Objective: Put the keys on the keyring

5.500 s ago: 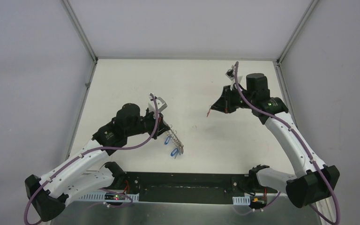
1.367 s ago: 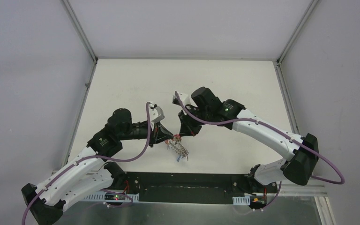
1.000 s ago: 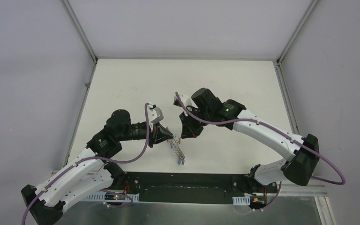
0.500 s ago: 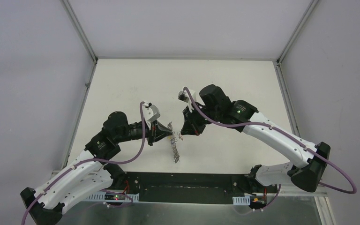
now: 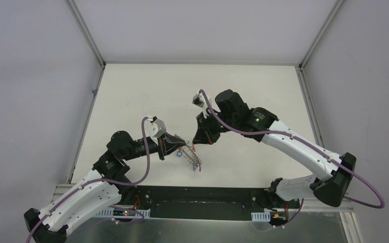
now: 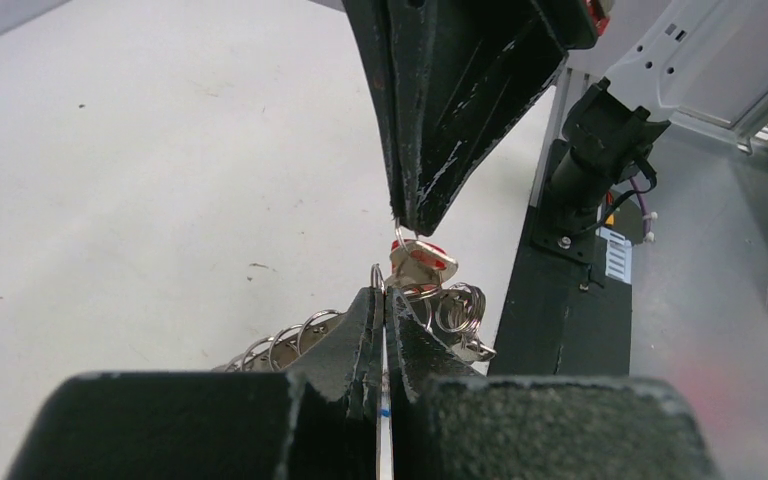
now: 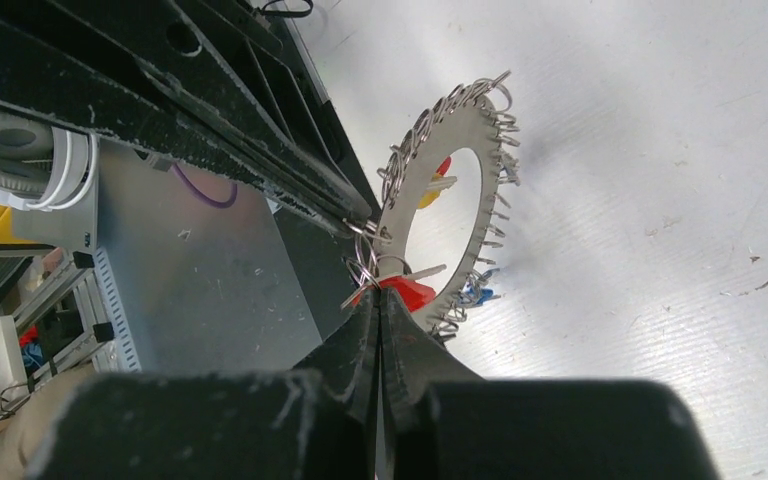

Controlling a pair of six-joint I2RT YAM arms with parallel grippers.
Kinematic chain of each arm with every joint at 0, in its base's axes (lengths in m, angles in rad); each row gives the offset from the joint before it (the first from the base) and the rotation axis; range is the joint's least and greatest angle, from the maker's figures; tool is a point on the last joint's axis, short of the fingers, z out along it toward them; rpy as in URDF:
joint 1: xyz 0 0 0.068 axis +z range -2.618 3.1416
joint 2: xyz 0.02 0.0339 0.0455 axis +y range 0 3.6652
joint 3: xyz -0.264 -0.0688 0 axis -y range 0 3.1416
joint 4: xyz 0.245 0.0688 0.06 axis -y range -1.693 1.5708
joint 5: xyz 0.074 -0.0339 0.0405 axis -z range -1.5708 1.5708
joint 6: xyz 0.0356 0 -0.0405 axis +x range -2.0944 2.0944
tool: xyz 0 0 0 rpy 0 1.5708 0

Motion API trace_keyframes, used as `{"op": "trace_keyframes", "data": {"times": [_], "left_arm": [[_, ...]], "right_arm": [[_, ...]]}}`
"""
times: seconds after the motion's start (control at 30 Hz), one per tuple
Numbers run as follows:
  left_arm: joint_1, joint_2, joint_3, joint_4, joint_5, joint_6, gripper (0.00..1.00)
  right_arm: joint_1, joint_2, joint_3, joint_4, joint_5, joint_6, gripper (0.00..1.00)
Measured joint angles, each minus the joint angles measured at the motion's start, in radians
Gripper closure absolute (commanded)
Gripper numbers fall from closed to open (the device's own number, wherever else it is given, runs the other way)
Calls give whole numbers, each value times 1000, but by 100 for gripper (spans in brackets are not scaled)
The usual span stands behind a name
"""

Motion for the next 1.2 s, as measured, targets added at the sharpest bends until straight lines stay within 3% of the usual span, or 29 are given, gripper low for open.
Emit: {"op": "trace_keyframes", "data": {"times": [1.2], "left_arm": [[0,-17,-15,68,1,-21,100]], "right_arm": [[0,39,34,6,68,36,100]]}}
